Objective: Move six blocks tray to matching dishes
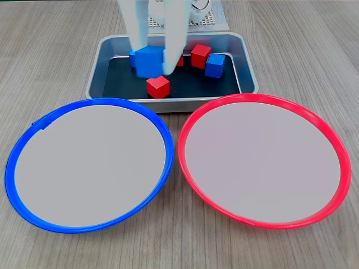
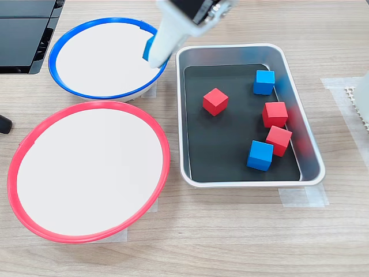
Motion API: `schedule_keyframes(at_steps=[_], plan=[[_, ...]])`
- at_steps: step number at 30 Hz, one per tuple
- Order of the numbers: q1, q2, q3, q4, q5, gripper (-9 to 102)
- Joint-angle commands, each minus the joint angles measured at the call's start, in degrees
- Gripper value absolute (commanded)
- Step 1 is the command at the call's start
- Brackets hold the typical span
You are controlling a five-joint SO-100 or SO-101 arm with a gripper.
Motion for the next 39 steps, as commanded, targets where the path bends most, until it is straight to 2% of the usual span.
schedule_keyframes(at_steps=[1,6,9,12,15,17,21,25,28,31,34,39], plan=[[4.3,-3.8,-4.2,-9.6,-2.0,0],[7.9,-17.1,-12.2,-13.6,-5.0,1],[9.0,-25.1,-18.5,-14.6,-6.6,12],[9.1,-26.4,-19.4,-14.9,-7.0,17],[8.3,-23.1,-17.8,-11.7,-7.0,16],[7.4,-18.6,-15.6,-7.7,-6.7,0],[6.1,-6.6,-11.0,5.9,-8.5,0],[5.8,5.1,-0.2,14.6,-19.5,2],[5.9,10.3,10.4,12.0,-27.5,9],[5.6,12.1,16.6,8.8,-30.2,12],[4.5,11.8,20.8,3.0,-29.2,14],[2.2,9.1,23.6,-1.5,-29.4,20]])
